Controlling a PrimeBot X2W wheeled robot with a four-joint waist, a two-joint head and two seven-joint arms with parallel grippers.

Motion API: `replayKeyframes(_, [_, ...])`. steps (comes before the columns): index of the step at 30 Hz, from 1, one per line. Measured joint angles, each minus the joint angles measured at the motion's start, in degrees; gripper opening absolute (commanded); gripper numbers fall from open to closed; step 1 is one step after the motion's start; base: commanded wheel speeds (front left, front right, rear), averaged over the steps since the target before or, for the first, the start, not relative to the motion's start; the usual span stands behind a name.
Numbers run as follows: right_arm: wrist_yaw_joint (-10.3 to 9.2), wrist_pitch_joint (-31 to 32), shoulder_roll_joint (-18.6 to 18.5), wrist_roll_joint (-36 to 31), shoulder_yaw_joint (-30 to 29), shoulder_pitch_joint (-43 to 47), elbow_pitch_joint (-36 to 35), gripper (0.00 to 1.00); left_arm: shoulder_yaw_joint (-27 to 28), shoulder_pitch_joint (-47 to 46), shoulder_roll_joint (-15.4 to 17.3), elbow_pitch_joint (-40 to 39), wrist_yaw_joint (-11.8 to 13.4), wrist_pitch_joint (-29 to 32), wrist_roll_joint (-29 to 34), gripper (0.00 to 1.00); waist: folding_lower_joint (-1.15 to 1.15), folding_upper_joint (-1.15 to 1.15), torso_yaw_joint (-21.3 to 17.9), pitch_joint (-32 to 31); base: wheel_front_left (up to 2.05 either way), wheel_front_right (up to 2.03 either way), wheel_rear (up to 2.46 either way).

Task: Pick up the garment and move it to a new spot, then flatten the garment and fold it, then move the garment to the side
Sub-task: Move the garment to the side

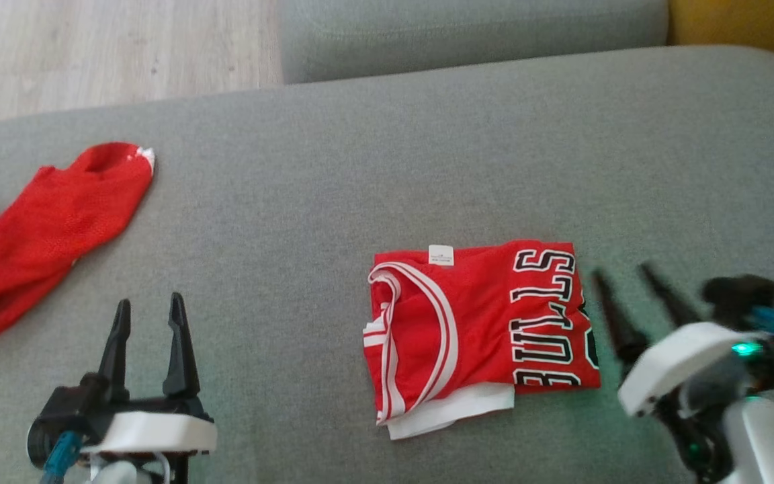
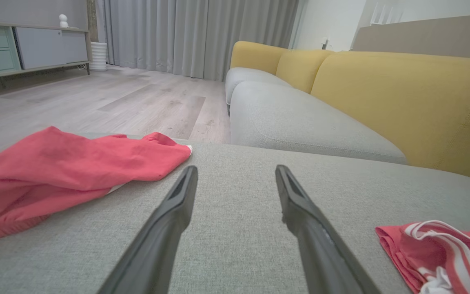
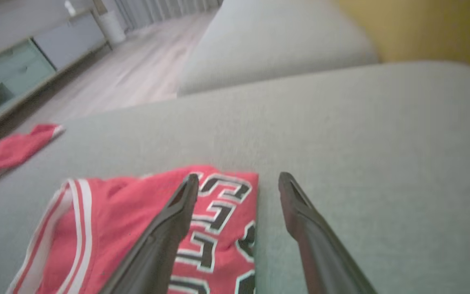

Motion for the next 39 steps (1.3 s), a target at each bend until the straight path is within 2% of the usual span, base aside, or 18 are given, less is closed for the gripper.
replayKeyframes(3, [0.0,9.98,-0.77,1.1,2.87,-1.08,1.97,1.0,-0.05,-0.62,-0.05,-0.35,0.0,0.0,0.0,1.0,0.0,0.0,0.13,1.3,0.0,0.0,0.0])
replayKeyframes(5, [0.0,14.19,-1.96,1.04,3.93,-2.27,3.3,1.0,-0.16,-1.65,-0.1,-0.52,-0.01,0.0,0.01,1.0,0.01,0.0,0.38,2.22,0.0,0.0,0.0])
replayKeyframes(9, [0.0,18.03,-2.26,0.68,3.49,-5.15,6.78,1.0,-0.77,-3.88,-0.34,-0.69,-0.07,-0.01,0.44,1.0,0.02,0.0,1.2,3.96,0.0,0.0,0.0])
replayKeyframes(13, [0.0,21.75,-1.04,2.56,3.83,-6.61,12.14,1.0,-1.46,-5.39,-0.51,-0.51,-0.09,-0.01,0.53,1.0,0.02,0.0,2.32,5.66,0.0,0.0,0.0])
replayKeyframes(17, [0.0,26.85,-2.3,4.57,5.3,-8.14,12.38,1.0,-1.79,-5.72,-0.51,-0.2,-0.27,-0.01,0.53,1.0,0.01,0.0,2.79,6.36,0.0,0.0,0.0])
replayKeyframes(18, [0.0,27.8,-3.16,5.05,6.02,-8.56,12.12,0.76,-1.8,-5.72,-0.52,-0.2,-0.29,-0.01,0.53,1.0,0.0,0.0,2.75,6.46,0.0,0.0,0.0])
replayKeyframes(19, [0.0,27.94,-3.83,5.33,6.64,-8.87,11.81,0.33,-1.75,-5.72,-0.51,-0.21,-0.31,-0.01,0.53,1.0,0.0,0.0,2.63,6.6,0.0,0.0,0.0])
replayKeyframes(20, [0.0,27.93,-4.53,5.34,7.68,-9.13,11.37,0.0,-1.67,-5.72,-0.49,-0.21,-0.34,-0.01,0.53,1.0,0.0,0.0,2.47,6.76,0.0,0.0,0.0])
replayKeyframes(25, [0.0,24.99,-8.83,6.23,14.23,-12.57,10.35,0.0,-1.05,-6.58,-0.46,-1.16,-0.49,-0.01,0.53,1.0,0.01,0.0,1.08,8.46,0.0,0.0,0.0])
replayKeyframes(29, [0.0,22.13,-13.12,6.75,17.92,-20.67,9.82,0.0,-0.2,-8.38,-0.1,-2.9,-0.53,-0.09,0.53,1.0,0.01,0.0,-1.37,10.38,0.0,0.0,0.0])
replayKeyframes(34, [0.01,19.68,-20.47,7.67,18.18,-31.66,10.29,0.0,0.05,-10.6,0.51,-5.11,-0.58,-0.19,1.43,1.0,0.01,0.0,-5.22,13.5,0.0,0.0,0.0])
replayKeyframes(37, [0.0,18.98,-24.44,8.14,16.88,-34.09,12.79,0.0,-0.16,-13.1,0.82,-5.94,-0.59,-0.19,2.03,1.0,0.02,0.0,-7.07,15.95,0.0,0.0,0.0])
replayKeyframes(39, [0.01,18.87,-25.5,8.16,16.25,-34.37,13.66,0.0,-0.31,-13.99,1.11,-6.24,-0.6,-0.19,2.03,1.0,0.02,0.0,-7.66,16.76,0.0,0.0,0.0])
